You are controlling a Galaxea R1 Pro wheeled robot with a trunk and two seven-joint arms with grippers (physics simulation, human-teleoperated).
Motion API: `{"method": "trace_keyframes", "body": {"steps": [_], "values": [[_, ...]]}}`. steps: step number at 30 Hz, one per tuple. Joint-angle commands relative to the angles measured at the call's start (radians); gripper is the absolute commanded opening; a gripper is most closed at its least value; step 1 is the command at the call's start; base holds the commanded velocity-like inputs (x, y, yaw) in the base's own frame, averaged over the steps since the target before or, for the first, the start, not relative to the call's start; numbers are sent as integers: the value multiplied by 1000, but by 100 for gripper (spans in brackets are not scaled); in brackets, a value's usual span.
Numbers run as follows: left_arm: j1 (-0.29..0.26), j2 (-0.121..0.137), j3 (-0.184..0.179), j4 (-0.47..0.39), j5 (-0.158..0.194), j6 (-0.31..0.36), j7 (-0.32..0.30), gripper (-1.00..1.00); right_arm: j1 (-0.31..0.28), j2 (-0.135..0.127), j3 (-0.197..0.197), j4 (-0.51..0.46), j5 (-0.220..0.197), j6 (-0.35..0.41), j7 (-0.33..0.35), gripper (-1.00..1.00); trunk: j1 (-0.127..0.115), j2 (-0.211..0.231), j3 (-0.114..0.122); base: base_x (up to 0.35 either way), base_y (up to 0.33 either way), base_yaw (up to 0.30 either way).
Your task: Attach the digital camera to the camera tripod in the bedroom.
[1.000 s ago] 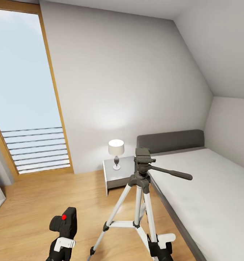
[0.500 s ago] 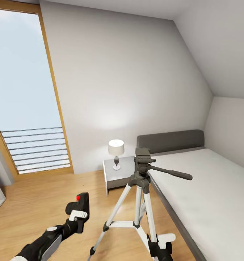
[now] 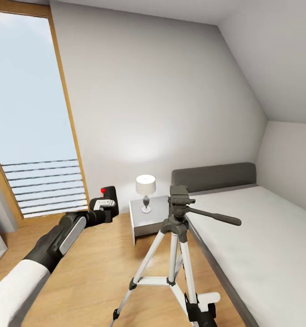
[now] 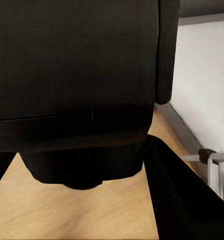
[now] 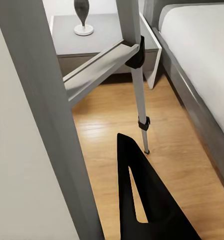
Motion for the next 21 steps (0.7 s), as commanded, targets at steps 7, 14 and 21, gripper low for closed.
{"method": "trace_keyframes", "body": {"steps": [7, 14, 21], "values": [[-170, -46, 45, -3, -5, 142, -3, -100, 0, 1, 2, 3, 8, -1, -5, -100, 0, 0, -1, 0, 0, 0], [-391, -104, 64, 7, -4, 291, -2, -100, 0, 2, 2, 4, 8, 0, -3, -100, 0, 0, -1, 0, 0, 0], [-654, -161, 72, 192, -4, 318, -1, -100, 0, 1, 2, 4, 8, 0, -3, -100, 0, 0, -1, 0, 0, 0]]}}
